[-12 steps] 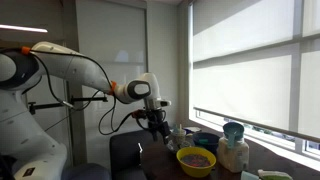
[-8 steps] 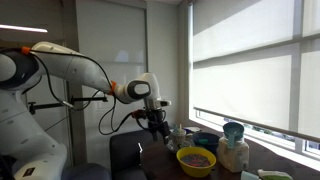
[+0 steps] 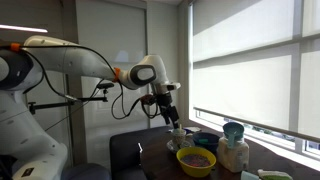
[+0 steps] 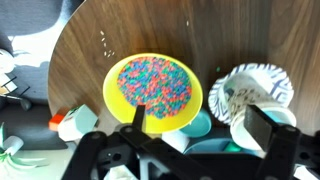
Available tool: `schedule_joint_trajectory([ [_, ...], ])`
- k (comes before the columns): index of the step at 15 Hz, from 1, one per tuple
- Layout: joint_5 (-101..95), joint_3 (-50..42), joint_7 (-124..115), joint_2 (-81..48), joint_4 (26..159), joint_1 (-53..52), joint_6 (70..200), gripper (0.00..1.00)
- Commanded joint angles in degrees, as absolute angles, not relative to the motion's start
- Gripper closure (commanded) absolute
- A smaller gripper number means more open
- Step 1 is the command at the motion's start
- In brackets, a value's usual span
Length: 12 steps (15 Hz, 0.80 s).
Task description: Remove the green block from the blue bowl and put it on the table
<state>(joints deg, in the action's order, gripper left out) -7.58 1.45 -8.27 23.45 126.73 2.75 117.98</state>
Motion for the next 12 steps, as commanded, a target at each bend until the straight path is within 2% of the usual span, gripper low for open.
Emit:
schedule_joint_trajectory([
  [1,-4.3,-1.2,-12.4,13.5,112.8,4.8,119.0,0.0],
  [7,-5.0,0.1,-30.3,-3.6,98.0,4.4,128.4,0.0],
  [12,-4.0,-0.1,-29.5,-19.7,83.1,0.0,123.5,0.0],
])
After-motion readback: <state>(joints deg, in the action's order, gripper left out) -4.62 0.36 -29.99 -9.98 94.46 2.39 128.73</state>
